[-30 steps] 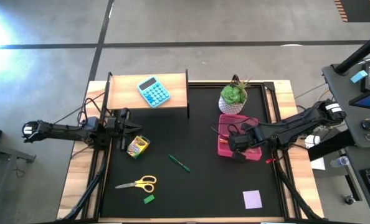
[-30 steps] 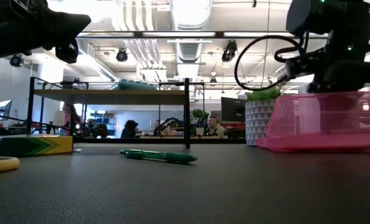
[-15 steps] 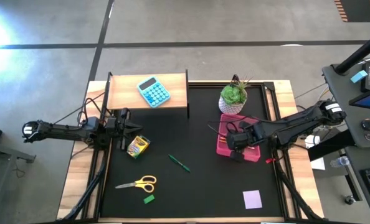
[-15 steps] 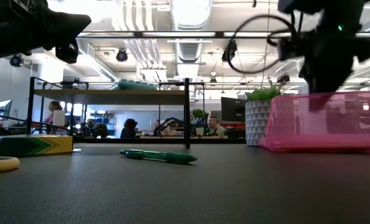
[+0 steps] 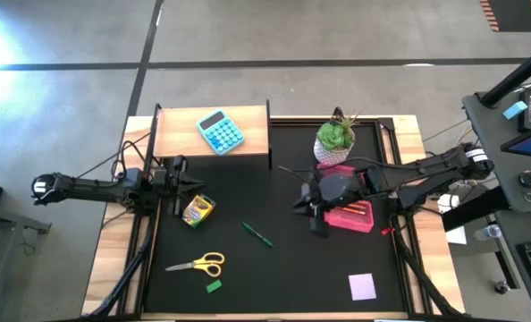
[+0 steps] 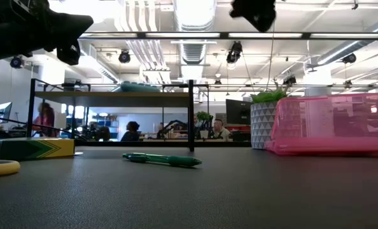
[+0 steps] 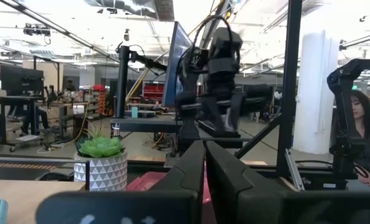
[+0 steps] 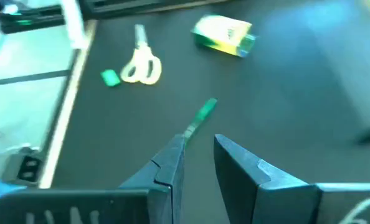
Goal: Pack school essentials
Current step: Put the green pen into the pink supply box
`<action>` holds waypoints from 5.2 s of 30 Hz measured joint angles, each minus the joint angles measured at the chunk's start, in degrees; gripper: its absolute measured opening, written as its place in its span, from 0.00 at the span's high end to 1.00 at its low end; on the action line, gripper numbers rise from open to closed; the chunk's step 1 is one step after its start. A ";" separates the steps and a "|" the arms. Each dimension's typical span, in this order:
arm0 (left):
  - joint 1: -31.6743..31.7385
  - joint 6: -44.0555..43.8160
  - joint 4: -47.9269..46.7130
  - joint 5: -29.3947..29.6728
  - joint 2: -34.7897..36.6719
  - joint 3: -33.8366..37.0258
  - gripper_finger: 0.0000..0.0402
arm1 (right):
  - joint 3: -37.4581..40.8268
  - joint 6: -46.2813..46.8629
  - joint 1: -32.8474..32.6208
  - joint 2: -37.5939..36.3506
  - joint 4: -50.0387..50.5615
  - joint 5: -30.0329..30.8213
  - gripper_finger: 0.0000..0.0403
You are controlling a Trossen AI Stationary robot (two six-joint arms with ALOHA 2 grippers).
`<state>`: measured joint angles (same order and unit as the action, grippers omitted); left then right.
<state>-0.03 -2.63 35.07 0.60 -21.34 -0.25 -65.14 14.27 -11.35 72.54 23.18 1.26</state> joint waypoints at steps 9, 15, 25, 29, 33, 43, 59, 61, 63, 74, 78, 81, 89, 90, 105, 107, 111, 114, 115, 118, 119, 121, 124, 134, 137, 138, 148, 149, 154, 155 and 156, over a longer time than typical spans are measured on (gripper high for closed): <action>0.00 0.00 -0.03 0.01 -0.01 0.00 1.00 | -5.43 2.66 0.06 12.39 -1.16 0.23 0.82; 0.00 0.00 0.00 0.00 0.00 0.00 1.00 | -11.03 4.50 0.02 21.36 -0.01 0.22 0.85; 0.00 0.00 0.00 0.00 -0.04 0.00 1.00 | -22.56 3.78 0.77 34.44 9.55 0.00 0.80; 0.00 0.00 0.01 0.00 0.00 0.00 1.00 | -26.86 4.41 1.13 38.58 13.42 0.15 0.74; 0.00 0.00 0.00 0.00 0.00 0.00 1.00 | -30.69 7.29 1.15 42.77 15.25 -0.39 0.69; 0.02 0.00 0.02 0.02 -0.04 0.00 1.00 | -40.90 10.17 1.15 52.08 22.21 -0.24 0.69; 0.02 0.00 0.02 0.02 0.00 0.00 1.00 | -46.41 14.39 1.13 58.44 24.32 0.18 0.77; 0.02 0.00 0.01 0.00 0.00 0.00 1.00 | -46.41 14.39 1.13 58.55 24.37 0.19 0.80; 0.02 0.00 0.01 0.01 0.00 0.00 1.00 | -46.34 14.37 1.13 58.61 24.42 0.18 0.84; 0.02 0.00 0.00 0.00 0.00 0.00 1.00 | -46.24 13.28 1.15 57.23 27.85 -0.32 0.96; 0.02 0.00 0.00 0.00 0.00 0.00 1.00 | -46.07 11.18 1.12 53.79 29.08 -0.48 0.96; 0.01 0.00 0.00 0.01 0.00 0.00 1.00 | -46.23 9.52 1.11 49.75 30.95 -0.13 0.96; 0.00 0.00 -0.03 0.01 -0.13 0.00 1.00 | -44.68 4.23 1.11 39.18 33.79 0.63 0.97; 0.02 0.00 0.00 0.02 -0.14 0.00 1.00 | -44.01 3.86 1.11 37.52 34.17 1.10 0.97; 0.00 0.00 0.00 0.02 -0.28 0.00 1.00 | -18.19 8.80 1.11 13.28 39.69 7.88 0.95; 0.00 0.00 0.00 0.00 -0.28 0.00 1.00 | -13.28 10.51 1.11 9.26 39.70 7.91 0.95; 0.00 0.00 0.00 0.02 -0.28 0.00 1.00 | -3.66 14.24 1.11 2.12 39.63 7.93 0.95; 0.00 0.00 0.00 0.00 -0.28 0.00 1.00 | 2.79 16.00 1.15 -2.58 38.38 7.93 0.95; 0.00 0.00 0.00 0.01 -0.28 0.00 1.00 | 4.94 16.02 1.15 -3.84 37.32 7.95 0.95; 0.00 0.00 0.00 0.01 -0.28 0.00 1.00 | 10.98 15.94 1.15 -6.39 34.43 7.91 0.95; 0.01 0.00 0.00 0.00 -0.28 0.00 1.00 | 12.63 15.92 1.15 -6.92 33.41 7.89 0.95; 0.02 0.00 0.00 0.00 -0.28 0.00 1.00 | 15.47 15.90 1.15 -7.71 31.51 7.89 0.95; 0.00 0.00 0.00 0.00 -0.28 0.00 1.00 | 19.01 15.86 1.15 -7.92 29.35 7.89 0.95; 0.00 0.00 0.00 0.02 -0.28 0.00 1.00 | 24.22 15.02 1.15 -7.19 21.52 7.85 0.95; 0.00 0.00 0.00 0.01 -0.28 0.00 1.00 | 25.59 14.98 1.15 -6.78 19.41 7.79 0.95; 0.01 0.00 0.00 0.01 -0.28 0.00 1.00 | 25.88 14.98 1.15 -6.76 18.85 7.78 0.95; 0.01 0.00 0.02 0.02 -0.33 0.00 1.00 | 26.55 15.16 1.15 -6.76 17.82 7.80 0.94; 0.00 0.00 0.01 0.01 -0.38 0.00 1.00 | 26.55 15.16 1.15 -6.76 17.82 7.80 0.93; 0.01 0.00 0.00 0.01 -0.42 0.00 1.00 | 26.55 15.17 1.15 -6.76 17.84 7.80 0.87; 0.00 0.00 0.00 0.00 -0.42 0.00 1.00 | 26.55 15.17 1.15 -6.76 17.85 7.80 0.85; 0.01 0.00 0.00 0.01 -0.39 0.00 1.00 | 26.55 15.17 1.15 -6.76 17.84 7.80 0.84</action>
<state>-0.02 -2.63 35.07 0.61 -21.74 -0.25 -38.59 29.44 -10.20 65.78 41.01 9.06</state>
